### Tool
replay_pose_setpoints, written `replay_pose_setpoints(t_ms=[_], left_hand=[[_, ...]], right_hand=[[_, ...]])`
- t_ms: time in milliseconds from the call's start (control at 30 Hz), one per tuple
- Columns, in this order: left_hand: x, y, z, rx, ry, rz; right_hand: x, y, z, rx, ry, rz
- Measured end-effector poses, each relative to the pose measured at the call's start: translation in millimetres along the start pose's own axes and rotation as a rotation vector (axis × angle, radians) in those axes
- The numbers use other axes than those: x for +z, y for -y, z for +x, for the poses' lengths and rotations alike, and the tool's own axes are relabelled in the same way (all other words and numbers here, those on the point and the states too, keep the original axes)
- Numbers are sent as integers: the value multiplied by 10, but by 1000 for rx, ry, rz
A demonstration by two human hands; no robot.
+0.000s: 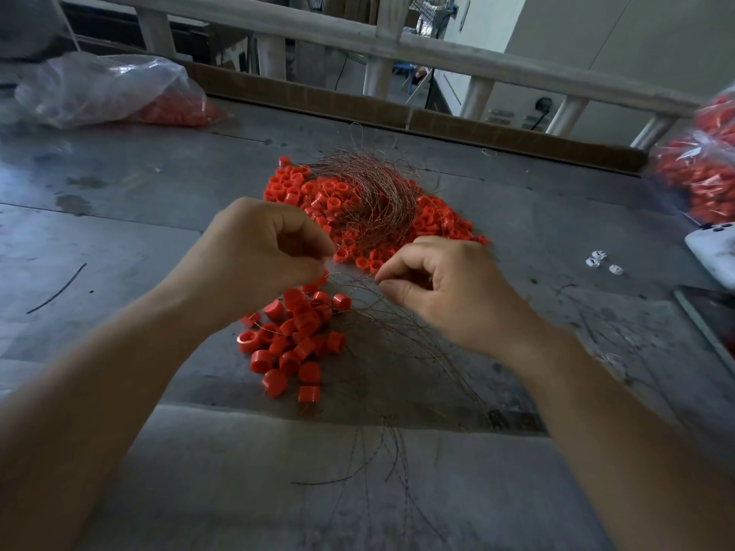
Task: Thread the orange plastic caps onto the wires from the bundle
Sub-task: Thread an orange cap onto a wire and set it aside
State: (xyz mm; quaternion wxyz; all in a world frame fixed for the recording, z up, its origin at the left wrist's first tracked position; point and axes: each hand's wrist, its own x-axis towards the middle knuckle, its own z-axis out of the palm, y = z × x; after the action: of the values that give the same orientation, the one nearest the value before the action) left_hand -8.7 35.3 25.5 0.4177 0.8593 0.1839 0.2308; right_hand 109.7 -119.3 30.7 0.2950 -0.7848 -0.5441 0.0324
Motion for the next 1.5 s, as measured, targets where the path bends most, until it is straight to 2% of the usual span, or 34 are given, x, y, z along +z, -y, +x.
replay_pose_setpoints(t_ms=[167, 267, 367, 500, 733, 900, 1333, 1500], left_hand=[[14, 18, 17, -18, 47, -10], [17, 60, 51, -49, -10, -36], [35, 133, 111, -40, -96, 83], [90, 259, 230, -12, -140, 288], [274, 369, 380, 20, -1, 439], [267, 366, 386, 73, -27, 461], [164, 307, 352, 64, -140, 384], [166, 213, 307, 87, -93, 304]], right_hand=[[16, -32, 5, 20, 57, -56], [15, -47, 6, 32, 69, -72], [7, -57, 0, 44, 65, -58], [-25, -69, 16, 52, -79, -17], [-122, -112, 29, 99, -383, 28], [-146, -148, 43, 114, -485, 41], [-201, -209, 46, 93, -532, 93], [-207, -228, 46, 94, -551, 89]])
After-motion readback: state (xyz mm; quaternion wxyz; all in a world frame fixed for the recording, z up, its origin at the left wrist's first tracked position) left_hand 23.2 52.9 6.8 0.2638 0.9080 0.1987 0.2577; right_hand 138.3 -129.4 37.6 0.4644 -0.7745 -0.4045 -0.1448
